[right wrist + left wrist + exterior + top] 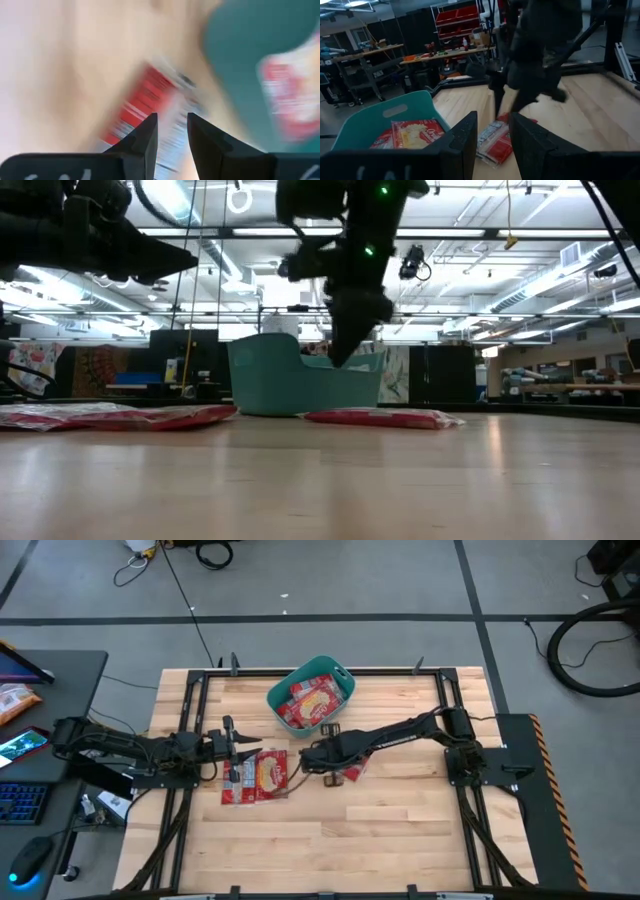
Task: Sort popcorn bags into baskets
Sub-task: Put the popcorn bag into the blue bin
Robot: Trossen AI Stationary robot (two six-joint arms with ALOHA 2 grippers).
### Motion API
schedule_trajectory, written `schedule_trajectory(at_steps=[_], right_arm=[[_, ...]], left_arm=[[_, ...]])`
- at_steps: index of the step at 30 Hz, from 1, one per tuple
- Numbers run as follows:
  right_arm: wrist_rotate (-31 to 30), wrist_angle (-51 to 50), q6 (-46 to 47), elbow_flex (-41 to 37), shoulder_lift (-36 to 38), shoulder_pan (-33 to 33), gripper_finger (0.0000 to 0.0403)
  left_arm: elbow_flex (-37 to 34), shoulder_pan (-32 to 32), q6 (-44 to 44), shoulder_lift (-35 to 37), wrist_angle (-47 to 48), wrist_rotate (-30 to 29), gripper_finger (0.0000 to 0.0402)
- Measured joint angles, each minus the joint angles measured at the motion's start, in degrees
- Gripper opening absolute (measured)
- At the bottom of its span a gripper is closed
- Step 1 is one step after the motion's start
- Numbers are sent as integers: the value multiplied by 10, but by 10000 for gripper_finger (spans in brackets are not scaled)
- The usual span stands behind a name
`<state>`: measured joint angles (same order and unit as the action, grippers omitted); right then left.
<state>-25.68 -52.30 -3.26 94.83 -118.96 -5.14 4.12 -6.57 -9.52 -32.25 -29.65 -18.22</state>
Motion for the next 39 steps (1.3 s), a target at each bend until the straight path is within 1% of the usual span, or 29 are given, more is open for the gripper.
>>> schedule_trajectory(at_steps=[2, 3, 6, 12, 17, 21, 23, 25, 27, 30, 34, 39], right_arm=[[62, 10, 90, 4, 0, 4, 111], [81, 5, 127, 3, 0, 7, 112], [92, 3, 182, -14, 0, 10, 118], [90, -8, 225, -39, 0, 12, 155], [94, -19, 229, -67, 0, 25, 192], [102, -7, 230, -88, 5, 42, 212], [119, 11, 231, -100, 10, 51, 216], [153, 27, 231, -112, 12, 59, 216], [172, 45, 235, -126, 15, 65, 211], [175, 59, 244, -144, 17, 69, 190], [157, 58, 247, -147, 16, 66, 141], [151, 53, 241, -147, 14, 60, 74]], left_arm=[[0, 0, 7, 0, 1, 0, 119], [0, 0, 12, 0, 0, 0, 119], [0, 0, 14, 0, 1, 0, 119], [0, 0, 18, 0, 5, 0, 119], [0, 0, 18, 0, 7, 0, 119], [0, 0, 18, 0, 9, 0, 119], [0, 0, 18, 0, 9, 0, 119], [0, 0, 18, 0, 9, 0, 119], [0, 0, 16, 0, 9, 0, 119], [0, 0, 16, 0, 10, 0, 119], [0, 0, 16, 0, 10, 0, 119], [0, 0, 15, 0, 9, 0, 119]])
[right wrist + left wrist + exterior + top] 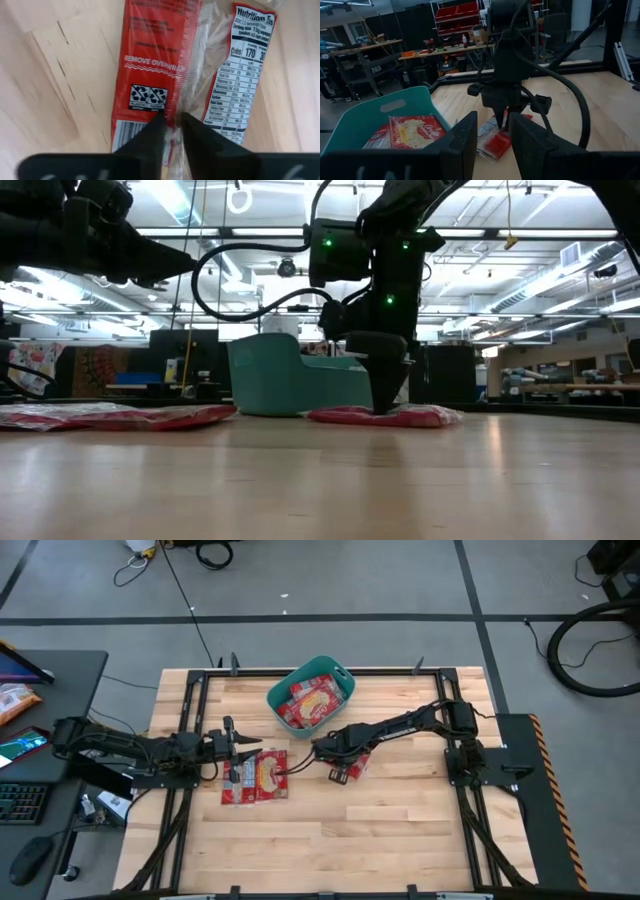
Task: Sort popcorn bags into baskets
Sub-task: Put the popcorn bag into the blue bin
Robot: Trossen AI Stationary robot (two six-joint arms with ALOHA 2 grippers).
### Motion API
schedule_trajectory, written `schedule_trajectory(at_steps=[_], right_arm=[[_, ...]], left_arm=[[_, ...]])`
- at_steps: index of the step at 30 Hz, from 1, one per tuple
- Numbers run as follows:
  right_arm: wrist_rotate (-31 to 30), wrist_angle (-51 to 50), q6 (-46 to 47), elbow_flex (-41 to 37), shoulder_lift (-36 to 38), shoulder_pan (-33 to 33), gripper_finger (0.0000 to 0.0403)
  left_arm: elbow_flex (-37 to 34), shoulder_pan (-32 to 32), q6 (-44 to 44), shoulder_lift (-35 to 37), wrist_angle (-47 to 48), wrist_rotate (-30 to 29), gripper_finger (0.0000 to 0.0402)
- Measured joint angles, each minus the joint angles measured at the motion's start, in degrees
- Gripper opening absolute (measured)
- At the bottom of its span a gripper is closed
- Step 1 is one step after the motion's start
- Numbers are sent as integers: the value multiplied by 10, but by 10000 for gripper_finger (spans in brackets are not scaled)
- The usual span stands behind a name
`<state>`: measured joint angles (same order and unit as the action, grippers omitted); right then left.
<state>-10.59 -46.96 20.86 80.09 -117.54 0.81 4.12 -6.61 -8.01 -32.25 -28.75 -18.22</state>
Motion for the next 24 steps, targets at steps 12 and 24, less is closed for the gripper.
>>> schedule_trajectory(at_steps=[12, 24], right_arm=[[-31, -32, -16, 14, 50, -5, 7], [-61, -35, -11, 14, 106, -19, 3]], left_arm=[[0, 0, -1, 0, 0, 0, 119], [0, 0, -2, 0, 0, 0, 119]])
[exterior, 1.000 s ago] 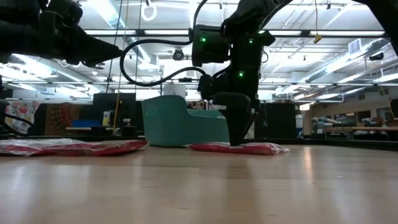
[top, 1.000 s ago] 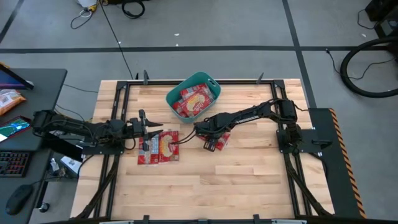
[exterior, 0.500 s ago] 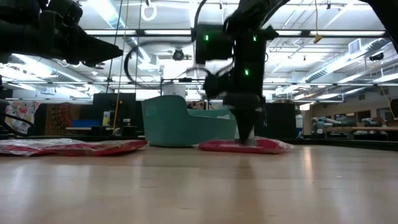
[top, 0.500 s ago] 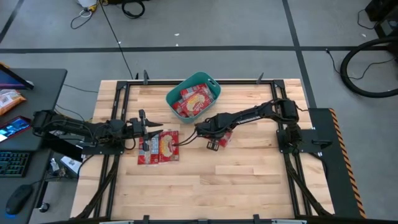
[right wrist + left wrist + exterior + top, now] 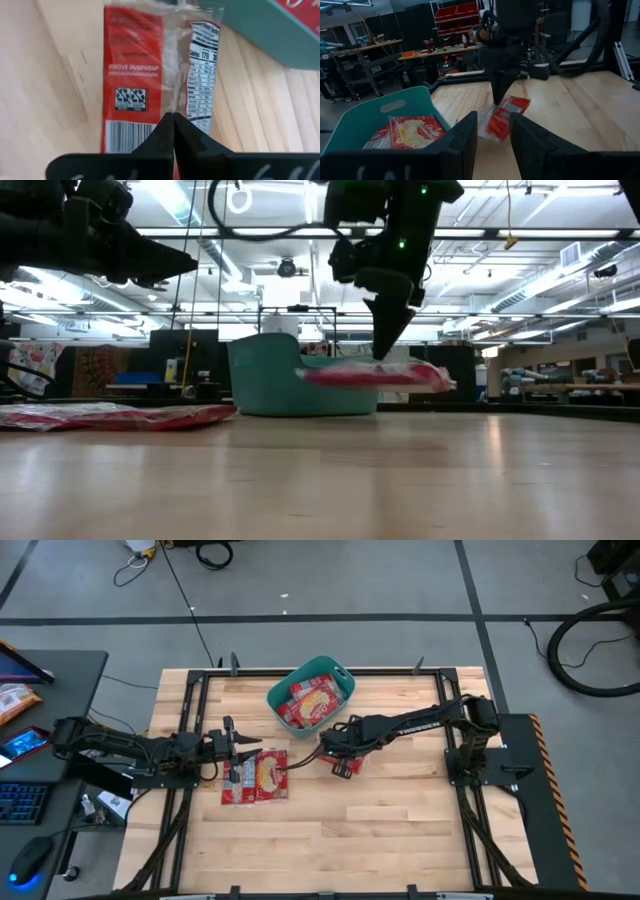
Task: Sort popcorn bags into baskets
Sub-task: Put the popcorn bag into the blue bin
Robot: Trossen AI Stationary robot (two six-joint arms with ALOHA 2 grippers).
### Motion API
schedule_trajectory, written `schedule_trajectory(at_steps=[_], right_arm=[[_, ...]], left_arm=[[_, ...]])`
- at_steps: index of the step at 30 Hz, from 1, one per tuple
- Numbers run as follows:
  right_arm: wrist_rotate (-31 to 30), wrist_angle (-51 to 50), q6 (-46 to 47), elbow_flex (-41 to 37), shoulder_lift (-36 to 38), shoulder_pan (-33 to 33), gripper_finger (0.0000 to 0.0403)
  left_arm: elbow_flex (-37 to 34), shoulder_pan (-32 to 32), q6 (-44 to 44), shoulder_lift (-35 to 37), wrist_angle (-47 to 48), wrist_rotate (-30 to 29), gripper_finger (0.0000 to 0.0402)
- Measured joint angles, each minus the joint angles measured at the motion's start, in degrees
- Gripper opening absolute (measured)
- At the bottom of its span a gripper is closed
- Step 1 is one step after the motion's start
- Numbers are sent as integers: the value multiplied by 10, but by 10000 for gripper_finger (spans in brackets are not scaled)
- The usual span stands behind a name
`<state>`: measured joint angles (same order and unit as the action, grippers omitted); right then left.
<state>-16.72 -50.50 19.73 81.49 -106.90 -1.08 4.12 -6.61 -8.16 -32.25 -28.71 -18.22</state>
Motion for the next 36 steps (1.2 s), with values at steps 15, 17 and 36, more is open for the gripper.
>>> schedule_trajectory(at_steps=[15, 17, 36], right_arm=[[-88, -3, -85, 1, 44, -4, 2], [-122, 1, -117, 1, 51, -4, 2], [-107, 349, -578, -5, 58, 130, 8]], left_arm=[[0, 0, 0, 0, -1, 0, 119], [0, 0, 0, 0, -1, 0, 119], [0, 0, 0, 0, -2, 0, 119]])
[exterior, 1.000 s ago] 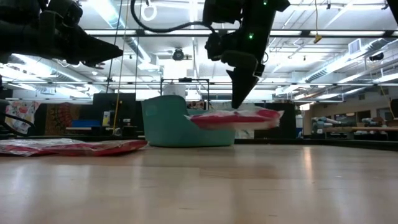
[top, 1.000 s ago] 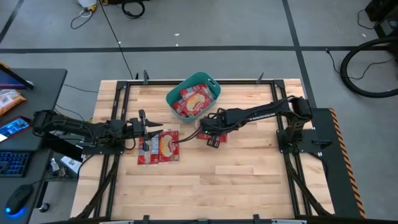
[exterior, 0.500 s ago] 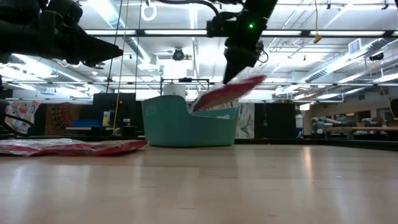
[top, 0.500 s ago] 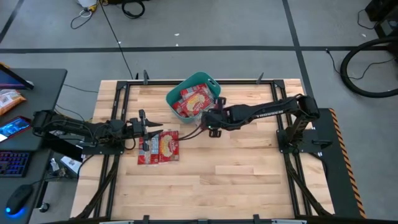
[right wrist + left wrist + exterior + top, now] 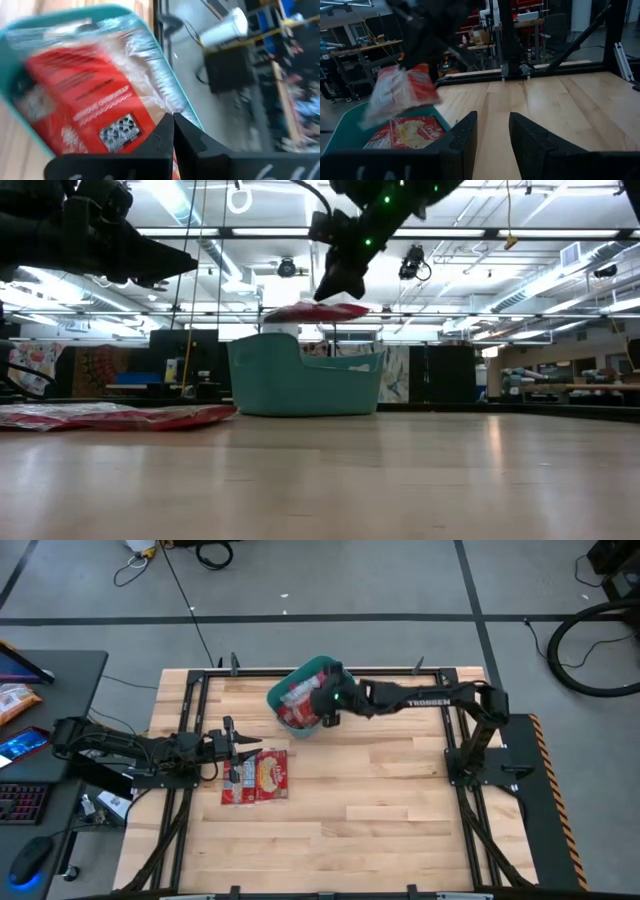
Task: Sort popcorn bags into baskets
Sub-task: Put the popcorn bag into the blue bin
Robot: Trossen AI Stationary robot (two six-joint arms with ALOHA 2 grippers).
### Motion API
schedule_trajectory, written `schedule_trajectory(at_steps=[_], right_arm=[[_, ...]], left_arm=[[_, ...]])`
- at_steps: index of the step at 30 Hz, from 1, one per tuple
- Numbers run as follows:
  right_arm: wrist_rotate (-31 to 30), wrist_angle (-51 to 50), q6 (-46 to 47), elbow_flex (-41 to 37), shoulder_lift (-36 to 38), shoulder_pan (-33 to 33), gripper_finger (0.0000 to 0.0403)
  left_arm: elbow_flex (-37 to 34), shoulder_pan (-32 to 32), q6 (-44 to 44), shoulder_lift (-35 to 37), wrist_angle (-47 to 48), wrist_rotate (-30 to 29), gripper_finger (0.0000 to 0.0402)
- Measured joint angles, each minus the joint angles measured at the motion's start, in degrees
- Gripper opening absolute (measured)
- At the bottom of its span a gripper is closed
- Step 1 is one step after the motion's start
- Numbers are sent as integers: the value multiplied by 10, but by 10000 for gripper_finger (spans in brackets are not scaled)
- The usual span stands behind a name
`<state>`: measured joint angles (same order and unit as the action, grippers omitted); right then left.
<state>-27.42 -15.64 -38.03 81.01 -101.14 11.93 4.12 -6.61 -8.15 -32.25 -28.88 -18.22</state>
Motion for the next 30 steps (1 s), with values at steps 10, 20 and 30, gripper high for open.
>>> schedule_trajectory(at_steps=[10, 20, 30], right_arm=[[207, 144, 41, -68, -1, 107, 22], [166, 141, 126, -99, -1, 96, 103], [139, 67, 228, -59, -1, -1, 115]], left_arm=[[0, 0, 0, 0, 0, 0, 119], [0, 0, -5, 0, 0, 0, 119], [0, 0, -7, 0, 0, 0, 119]])
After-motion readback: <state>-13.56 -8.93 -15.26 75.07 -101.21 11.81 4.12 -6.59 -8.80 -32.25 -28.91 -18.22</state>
